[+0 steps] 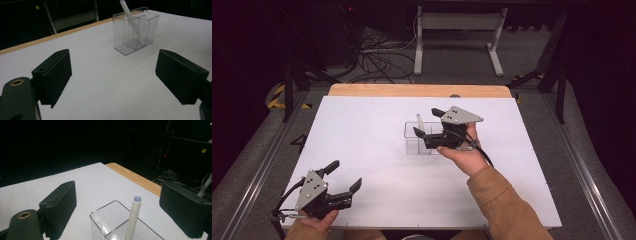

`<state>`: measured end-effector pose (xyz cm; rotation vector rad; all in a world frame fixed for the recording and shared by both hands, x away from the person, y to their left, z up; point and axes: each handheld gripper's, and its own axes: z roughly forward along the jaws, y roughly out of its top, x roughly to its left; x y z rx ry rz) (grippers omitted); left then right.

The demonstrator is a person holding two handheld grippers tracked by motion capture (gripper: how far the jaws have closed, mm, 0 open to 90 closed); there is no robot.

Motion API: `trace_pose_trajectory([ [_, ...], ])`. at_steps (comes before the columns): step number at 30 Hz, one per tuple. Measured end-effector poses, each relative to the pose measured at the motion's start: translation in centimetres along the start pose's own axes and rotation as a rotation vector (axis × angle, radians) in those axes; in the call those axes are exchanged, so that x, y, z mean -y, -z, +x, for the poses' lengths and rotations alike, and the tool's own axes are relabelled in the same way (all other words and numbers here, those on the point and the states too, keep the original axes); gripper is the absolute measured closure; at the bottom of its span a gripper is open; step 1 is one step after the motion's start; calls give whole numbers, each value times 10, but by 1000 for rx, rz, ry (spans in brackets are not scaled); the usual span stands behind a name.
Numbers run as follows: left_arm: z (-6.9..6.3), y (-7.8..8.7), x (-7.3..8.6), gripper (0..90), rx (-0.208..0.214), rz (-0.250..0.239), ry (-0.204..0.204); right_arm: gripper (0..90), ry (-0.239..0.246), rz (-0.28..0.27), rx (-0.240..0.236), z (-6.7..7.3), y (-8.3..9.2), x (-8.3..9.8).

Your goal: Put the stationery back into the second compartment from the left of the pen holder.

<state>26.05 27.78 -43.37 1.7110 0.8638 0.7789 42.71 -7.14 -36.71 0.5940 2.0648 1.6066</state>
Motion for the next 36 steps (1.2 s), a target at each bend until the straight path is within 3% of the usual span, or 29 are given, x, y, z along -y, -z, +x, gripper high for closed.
trace_pose_trajectory([
  [10, 0, 0, 0, 143, -8, -1, -3, 128, 7, -40, -12, 1, 9, -5],
  [18, 1, 1, 0, 141, -11, -4, -4, 115, 7, -25, -13, 3, 16, -6],
  [28, 2, -1, -2, 139, -24, -12, -5, 110, 2, -58, 11, 0, 54, -9],
  [36, 2, 0, -2, 137, -39, -13, 0, 85, -18, -74, 35, -7, 85, 4],
])
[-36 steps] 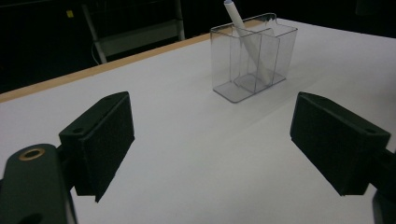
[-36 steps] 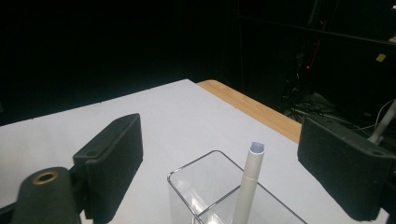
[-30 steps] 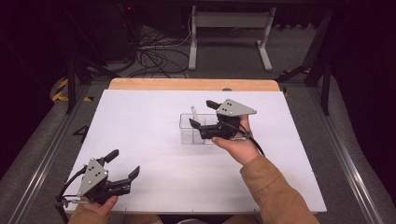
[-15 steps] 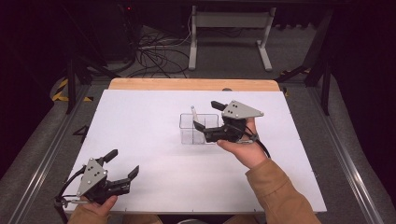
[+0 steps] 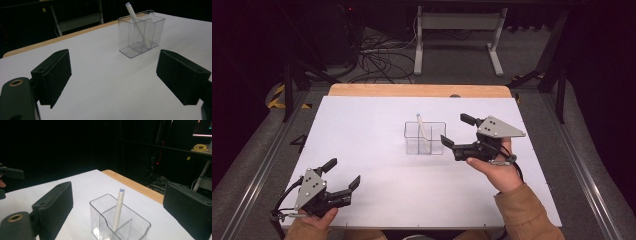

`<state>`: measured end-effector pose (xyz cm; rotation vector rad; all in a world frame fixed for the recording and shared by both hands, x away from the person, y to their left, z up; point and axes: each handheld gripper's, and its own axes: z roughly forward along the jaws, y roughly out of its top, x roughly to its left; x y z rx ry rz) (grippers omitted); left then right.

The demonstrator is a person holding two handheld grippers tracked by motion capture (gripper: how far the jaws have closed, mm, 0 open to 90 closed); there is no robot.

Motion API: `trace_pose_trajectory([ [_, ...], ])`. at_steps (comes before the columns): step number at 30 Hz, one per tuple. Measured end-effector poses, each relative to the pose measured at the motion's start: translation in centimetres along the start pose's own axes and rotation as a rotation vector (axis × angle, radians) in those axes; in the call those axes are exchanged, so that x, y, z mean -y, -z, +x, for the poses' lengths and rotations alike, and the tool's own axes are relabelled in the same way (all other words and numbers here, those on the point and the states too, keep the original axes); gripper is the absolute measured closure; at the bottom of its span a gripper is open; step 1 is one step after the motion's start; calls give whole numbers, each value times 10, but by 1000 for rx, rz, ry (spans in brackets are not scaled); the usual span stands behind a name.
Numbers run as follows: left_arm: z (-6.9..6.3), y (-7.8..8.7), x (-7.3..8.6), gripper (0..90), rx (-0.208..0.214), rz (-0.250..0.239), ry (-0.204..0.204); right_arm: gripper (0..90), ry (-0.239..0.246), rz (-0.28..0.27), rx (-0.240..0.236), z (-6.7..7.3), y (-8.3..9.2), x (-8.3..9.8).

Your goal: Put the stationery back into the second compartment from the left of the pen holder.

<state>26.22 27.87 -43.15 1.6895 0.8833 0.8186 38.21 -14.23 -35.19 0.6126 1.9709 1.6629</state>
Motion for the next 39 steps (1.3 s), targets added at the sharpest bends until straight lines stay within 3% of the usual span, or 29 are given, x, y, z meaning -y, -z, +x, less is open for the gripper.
trace_pose_trajectory([
  [9, 1, 0, 0, 134, -10, -3, -6, 78, -40, 27, 13, -10, 27, 20],
  [12, 1, 0, 0, 133, -12, -4, -9, 184, -12, 34, 23, -12, 38, 28],
  [18, 1, 0, 0, 133, -10, -3, -11, 186, -12, 92, 29, -14, 48, 39],
  [26, 1, -1, 0, 133, -12, 0, -12, 194, -70, 83, 35, -18, 63, 65],
  [31, 1, -3, 1, 133, -15, 6, -11, 214, -48, 111, 46, -19, 70, 74],
  [35, 1, -3, 1, 133, -18, 6, -18, 214, -77, 121, 56, -20, 73, 89],
  [39, 2, -3, 2, 133, -21, 13, -31, 214, -72, 145, 53, -18, 75, 101],
])
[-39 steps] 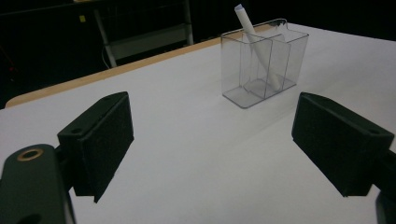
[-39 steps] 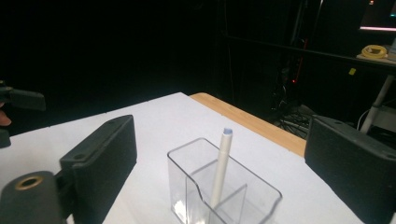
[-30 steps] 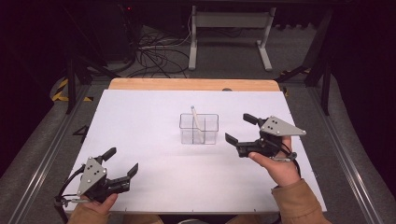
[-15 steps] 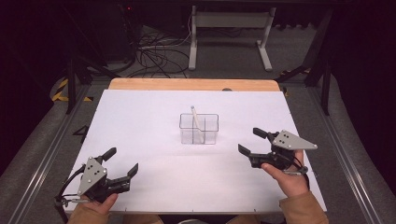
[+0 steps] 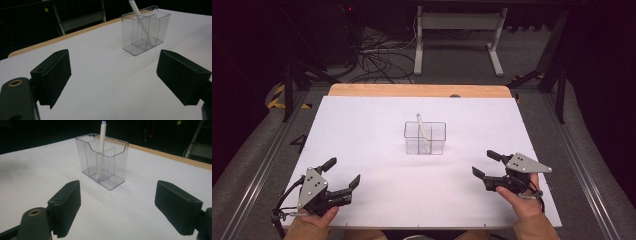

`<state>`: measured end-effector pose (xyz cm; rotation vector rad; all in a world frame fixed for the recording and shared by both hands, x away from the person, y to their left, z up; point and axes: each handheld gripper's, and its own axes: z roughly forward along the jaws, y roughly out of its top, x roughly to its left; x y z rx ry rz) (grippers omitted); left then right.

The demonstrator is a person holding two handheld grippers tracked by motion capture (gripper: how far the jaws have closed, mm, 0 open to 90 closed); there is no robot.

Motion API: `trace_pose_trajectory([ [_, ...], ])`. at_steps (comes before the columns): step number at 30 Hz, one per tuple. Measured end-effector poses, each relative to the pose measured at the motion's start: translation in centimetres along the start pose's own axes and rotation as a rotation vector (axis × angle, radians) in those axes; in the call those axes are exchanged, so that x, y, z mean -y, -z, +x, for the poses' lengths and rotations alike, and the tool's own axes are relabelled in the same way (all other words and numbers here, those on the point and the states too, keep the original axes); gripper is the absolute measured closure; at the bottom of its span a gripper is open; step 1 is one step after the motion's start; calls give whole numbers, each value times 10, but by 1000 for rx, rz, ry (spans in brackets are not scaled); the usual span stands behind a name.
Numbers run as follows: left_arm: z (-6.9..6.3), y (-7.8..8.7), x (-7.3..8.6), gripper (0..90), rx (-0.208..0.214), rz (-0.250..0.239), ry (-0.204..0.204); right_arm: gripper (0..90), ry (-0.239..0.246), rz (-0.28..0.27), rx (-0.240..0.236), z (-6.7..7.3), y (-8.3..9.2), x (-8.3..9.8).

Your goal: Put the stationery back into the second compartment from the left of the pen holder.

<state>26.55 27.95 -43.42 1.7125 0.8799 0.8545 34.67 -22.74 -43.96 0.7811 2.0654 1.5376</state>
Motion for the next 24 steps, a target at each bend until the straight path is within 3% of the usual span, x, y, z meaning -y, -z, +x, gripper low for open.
trace_pose_trajectory([
  [9, 1, -5, 6, 134, 30, 6, 27, 213, -59, 31, 7, 3, 3, 21],
  [13, 2, -8, 9, 134, 15, 7, 8, 213, -71, 46, 15, 4, 4, 29],
  [18, 2, -10, 12, 134, 16, 11, -3, 213, -17, 118, 47, 6, 2, 34],
  [24, 3, -13, 14, 133, 38, 22, 24, 213, 0, 117, 54, 4, 0, 35],
])
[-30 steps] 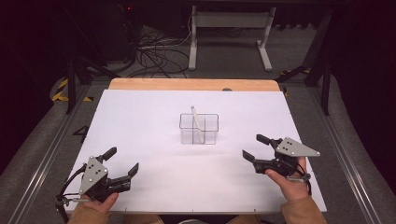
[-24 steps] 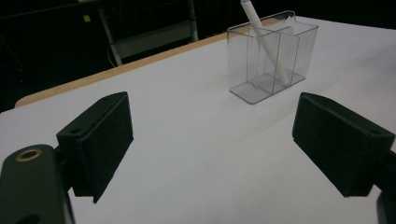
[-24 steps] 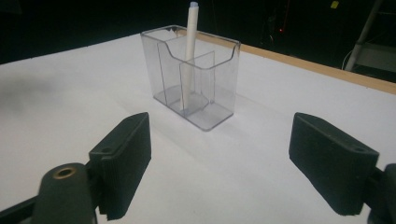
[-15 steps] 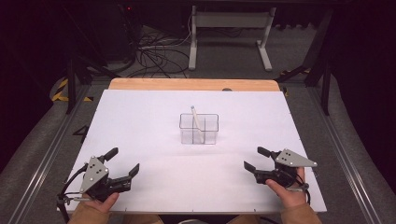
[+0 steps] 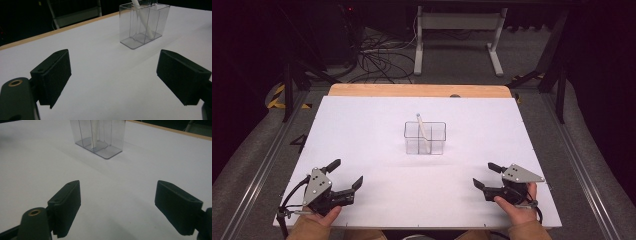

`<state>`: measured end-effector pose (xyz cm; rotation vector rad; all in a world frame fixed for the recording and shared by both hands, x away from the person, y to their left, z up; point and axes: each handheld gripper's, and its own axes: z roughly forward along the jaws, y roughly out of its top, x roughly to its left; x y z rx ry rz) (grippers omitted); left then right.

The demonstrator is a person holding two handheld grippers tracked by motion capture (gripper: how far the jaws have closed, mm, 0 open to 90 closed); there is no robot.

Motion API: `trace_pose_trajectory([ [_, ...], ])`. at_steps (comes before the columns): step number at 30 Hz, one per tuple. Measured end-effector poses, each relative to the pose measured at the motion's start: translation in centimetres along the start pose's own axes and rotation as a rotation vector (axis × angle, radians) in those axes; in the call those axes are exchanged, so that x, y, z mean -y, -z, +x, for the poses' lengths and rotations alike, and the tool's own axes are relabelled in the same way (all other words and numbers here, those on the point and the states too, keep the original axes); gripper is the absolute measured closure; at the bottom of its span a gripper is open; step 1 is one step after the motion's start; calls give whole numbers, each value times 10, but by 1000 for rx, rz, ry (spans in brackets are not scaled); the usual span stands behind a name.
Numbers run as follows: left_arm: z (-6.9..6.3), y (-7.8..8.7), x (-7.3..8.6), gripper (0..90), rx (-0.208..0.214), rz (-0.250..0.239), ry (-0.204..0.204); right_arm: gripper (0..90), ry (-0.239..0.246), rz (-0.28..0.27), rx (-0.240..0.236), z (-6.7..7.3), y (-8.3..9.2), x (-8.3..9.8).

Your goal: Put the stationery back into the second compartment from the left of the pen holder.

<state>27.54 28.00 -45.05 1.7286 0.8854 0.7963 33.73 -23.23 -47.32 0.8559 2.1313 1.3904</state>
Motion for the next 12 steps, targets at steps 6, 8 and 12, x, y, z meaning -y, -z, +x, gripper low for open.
trace_pose_trajectory([
  [6, 3, -1, 1, 133, -15, 5, 1, 211, -19, -44, 3, -3, 4, 1],
  [8, 3, -1, 2, 134, -27, 6, -17, 205, -20, -57, 3, -3, 5, 0],
  [12, 5, -1, 3, 134, -35, 24, -28, 204, -23, -80, 13, -5, 7, -1],
])
